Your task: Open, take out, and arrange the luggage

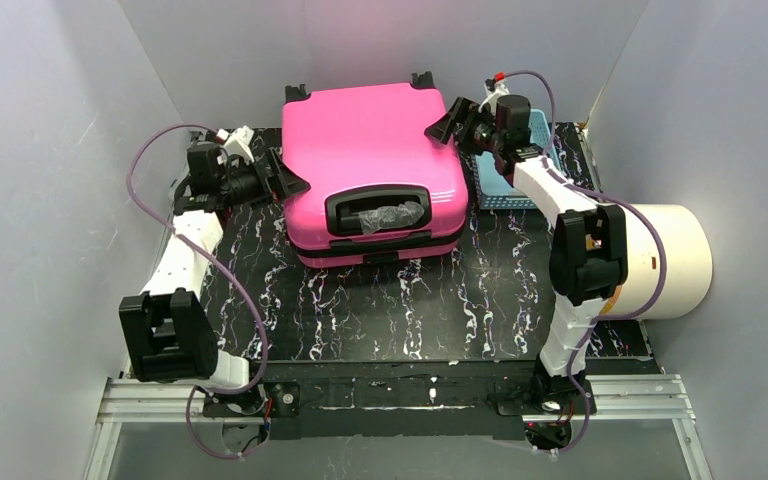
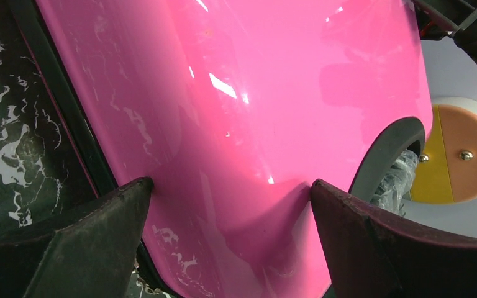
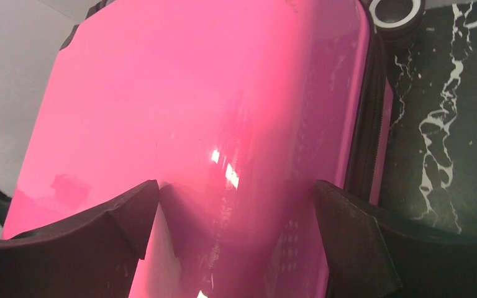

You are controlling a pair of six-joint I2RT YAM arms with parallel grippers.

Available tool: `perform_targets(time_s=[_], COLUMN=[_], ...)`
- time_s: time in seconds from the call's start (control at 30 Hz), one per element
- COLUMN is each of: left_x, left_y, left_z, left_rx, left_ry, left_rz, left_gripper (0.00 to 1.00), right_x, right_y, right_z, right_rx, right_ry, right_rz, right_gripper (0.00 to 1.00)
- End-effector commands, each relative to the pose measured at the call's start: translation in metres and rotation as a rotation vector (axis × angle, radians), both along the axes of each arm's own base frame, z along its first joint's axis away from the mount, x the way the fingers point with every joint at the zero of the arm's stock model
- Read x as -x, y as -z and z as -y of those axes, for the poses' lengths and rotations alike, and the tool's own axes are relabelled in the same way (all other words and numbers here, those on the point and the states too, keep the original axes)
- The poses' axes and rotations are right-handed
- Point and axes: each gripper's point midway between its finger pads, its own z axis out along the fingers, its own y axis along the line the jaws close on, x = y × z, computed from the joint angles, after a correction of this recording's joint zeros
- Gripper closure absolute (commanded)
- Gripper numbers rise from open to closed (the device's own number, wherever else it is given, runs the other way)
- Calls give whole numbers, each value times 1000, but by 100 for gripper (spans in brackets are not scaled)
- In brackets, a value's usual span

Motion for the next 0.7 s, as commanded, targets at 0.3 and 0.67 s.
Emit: perform_targets(time_s=[0.3, 0.67], left_x=[97, 132], left_y=[11, 28], left_z=[22, 45], left_rx=[-44, -137], left_ry=[168, 334], left_rz=[-46, -30], left_gripper=[2, 2], right_x=[131, 102], right_y=[56, 27], right_z=[-207, -230], right_rx=[48, 73], right_ry=[-559, -534], right_rz=[-62, 47], right_gripper=[0, 0])
